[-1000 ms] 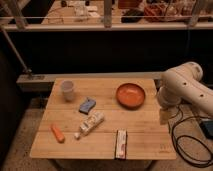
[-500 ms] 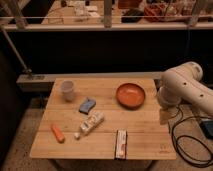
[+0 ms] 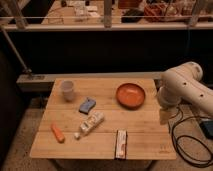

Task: Push the ceramic bowl across the table

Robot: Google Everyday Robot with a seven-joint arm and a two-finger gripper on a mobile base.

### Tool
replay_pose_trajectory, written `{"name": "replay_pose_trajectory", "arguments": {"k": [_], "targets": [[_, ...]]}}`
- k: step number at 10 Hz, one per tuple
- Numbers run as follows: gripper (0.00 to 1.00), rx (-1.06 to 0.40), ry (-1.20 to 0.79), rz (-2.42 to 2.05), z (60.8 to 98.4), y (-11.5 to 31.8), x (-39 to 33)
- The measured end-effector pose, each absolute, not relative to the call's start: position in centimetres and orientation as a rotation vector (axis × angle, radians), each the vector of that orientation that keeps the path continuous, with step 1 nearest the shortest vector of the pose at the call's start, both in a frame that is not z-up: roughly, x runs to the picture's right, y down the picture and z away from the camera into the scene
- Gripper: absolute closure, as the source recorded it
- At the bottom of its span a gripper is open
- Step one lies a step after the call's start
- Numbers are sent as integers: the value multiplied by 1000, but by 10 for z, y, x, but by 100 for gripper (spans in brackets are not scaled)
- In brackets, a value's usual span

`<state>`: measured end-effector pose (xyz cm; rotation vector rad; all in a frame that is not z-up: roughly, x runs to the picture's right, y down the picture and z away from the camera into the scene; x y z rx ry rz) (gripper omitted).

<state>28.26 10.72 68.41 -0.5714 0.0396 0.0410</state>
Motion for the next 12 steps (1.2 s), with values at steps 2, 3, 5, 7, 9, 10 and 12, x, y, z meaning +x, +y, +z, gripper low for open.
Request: {"name": "replay_pose_trajectory", "arguments": {"k": [2, 3, 5, 7, 9, 10, 12], "targets": [[20, -568, 35, 40, 686, 107, 282], [20, -562, 23, 32, 693, 105, 278], [20, -551, -7, 11, 709, 98, 265], [20, -547, -18, 6, 712, 98, 263], [20, -539, -34, -3, 723, 94, 255], [20, -535, -44, -11, 731, 90, 248], [20, -531, -45, -16, 735, 88, 247]]}}
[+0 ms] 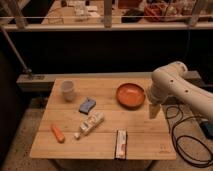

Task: Push the ceramic bowl across the table

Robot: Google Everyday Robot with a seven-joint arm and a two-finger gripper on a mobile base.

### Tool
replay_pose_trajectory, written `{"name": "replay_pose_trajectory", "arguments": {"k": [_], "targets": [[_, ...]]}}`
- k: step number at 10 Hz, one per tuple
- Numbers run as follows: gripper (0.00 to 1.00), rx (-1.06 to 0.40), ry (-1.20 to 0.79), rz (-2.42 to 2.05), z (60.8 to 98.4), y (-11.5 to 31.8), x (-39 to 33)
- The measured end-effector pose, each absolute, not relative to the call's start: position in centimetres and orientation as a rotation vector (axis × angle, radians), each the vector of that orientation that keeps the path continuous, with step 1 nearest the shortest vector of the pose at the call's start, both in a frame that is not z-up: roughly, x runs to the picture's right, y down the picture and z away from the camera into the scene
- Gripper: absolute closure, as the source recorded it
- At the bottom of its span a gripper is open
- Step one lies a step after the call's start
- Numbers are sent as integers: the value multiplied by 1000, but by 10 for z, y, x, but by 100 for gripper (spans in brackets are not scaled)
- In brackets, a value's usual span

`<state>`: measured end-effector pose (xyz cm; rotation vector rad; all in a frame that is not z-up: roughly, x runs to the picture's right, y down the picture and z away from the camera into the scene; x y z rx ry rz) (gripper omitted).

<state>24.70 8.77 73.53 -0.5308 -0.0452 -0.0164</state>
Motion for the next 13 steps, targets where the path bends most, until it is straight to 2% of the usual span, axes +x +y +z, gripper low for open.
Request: {"name": "replay_pose_trajectory", "arguments": {"k": [13], "targets": [[21, -497, -85, 1, 781, 83, 238]]}}
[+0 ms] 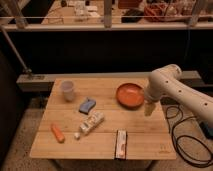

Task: Push the ceramic bowl across the table

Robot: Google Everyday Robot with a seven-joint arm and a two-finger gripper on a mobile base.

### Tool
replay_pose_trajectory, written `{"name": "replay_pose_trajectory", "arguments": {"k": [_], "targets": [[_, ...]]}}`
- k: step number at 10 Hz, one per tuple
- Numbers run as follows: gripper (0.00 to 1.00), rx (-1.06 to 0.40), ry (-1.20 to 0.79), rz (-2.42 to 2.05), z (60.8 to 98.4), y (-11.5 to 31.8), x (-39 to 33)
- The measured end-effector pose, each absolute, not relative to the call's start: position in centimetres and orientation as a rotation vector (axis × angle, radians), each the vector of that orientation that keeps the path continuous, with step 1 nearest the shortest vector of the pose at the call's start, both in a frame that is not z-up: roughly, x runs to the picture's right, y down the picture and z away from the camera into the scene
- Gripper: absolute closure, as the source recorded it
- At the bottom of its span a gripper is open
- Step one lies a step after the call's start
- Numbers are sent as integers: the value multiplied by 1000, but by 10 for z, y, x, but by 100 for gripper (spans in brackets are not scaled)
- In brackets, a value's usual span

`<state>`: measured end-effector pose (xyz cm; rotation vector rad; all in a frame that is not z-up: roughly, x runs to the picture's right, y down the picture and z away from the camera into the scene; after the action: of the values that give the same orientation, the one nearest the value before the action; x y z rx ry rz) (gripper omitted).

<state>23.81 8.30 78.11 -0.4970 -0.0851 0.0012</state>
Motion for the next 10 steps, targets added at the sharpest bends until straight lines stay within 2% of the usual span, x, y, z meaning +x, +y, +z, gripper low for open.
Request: {"name": "replay_pose_trajectory", "arguments": {"k": [3, 6, 8, 9, 10], "targets": [[22, -492, -84, 8, 790, 84, 240], [46, -486, -81, 18, 801, 84, 245], [69, -483, -79, 22, 809, 86, 250], [76, -481, -78, 18, 812, 86, 251], [89, -477, -78, 7, 818, 86, 251]]}}
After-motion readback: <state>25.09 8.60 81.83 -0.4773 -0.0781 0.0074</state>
